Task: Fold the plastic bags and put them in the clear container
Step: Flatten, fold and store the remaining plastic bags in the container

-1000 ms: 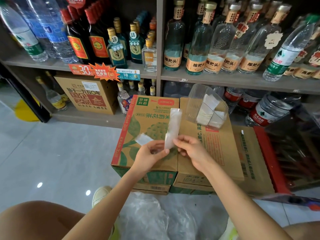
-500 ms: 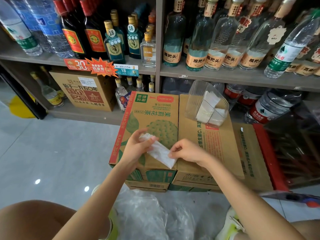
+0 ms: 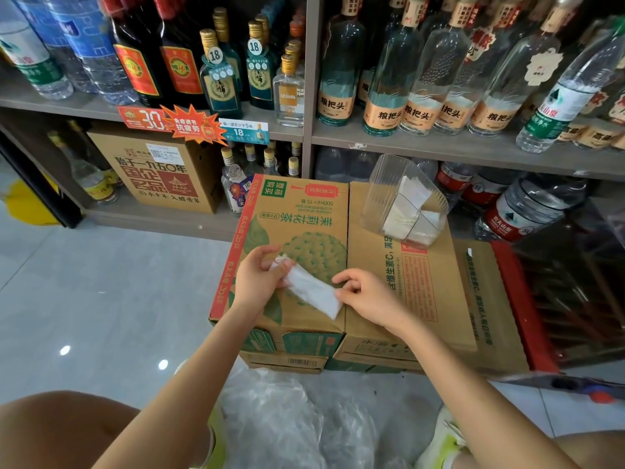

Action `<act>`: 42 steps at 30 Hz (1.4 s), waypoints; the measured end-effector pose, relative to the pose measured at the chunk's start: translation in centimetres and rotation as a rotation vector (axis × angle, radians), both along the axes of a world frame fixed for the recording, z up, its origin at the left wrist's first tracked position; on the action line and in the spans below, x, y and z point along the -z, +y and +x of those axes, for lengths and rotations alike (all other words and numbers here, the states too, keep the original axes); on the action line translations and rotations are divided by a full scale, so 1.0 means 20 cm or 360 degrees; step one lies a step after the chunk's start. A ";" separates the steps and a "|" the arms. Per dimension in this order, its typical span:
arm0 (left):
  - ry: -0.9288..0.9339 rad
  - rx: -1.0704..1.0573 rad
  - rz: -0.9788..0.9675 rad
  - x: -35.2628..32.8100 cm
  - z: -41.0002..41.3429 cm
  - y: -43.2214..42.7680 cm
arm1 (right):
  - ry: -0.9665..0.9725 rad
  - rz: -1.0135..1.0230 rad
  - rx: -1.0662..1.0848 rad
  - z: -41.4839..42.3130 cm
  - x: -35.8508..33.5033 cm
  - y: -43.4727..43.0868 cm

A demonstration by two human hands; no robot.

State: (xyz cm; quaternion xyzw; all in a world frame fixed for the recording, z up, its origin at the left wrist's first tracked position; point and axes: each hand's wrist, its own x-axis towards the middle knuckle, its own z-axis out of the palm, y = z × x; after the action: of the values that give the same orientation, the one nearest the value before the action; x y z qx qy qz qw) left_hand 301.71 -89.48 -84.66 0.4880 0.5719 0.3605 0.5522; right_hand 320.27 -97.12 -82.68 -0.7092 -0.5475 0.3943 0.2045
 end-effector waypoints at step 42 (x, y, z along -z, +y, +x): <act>0.1471 0.1318 0.1462 0.18 -0.06 -0.14 | -0.1163 0.0420 -0.0349 -0.15 0.21 -0.11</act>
State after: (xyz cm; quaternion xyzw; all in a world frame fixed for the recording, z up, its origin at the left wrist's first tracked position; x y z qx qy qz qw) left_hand 300.51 -92.29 -88.36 0.9433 0.3082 0.0854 0.0892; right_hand 317.31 -99.32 -86.86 -0.7076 -0.7026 0.0620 0.0424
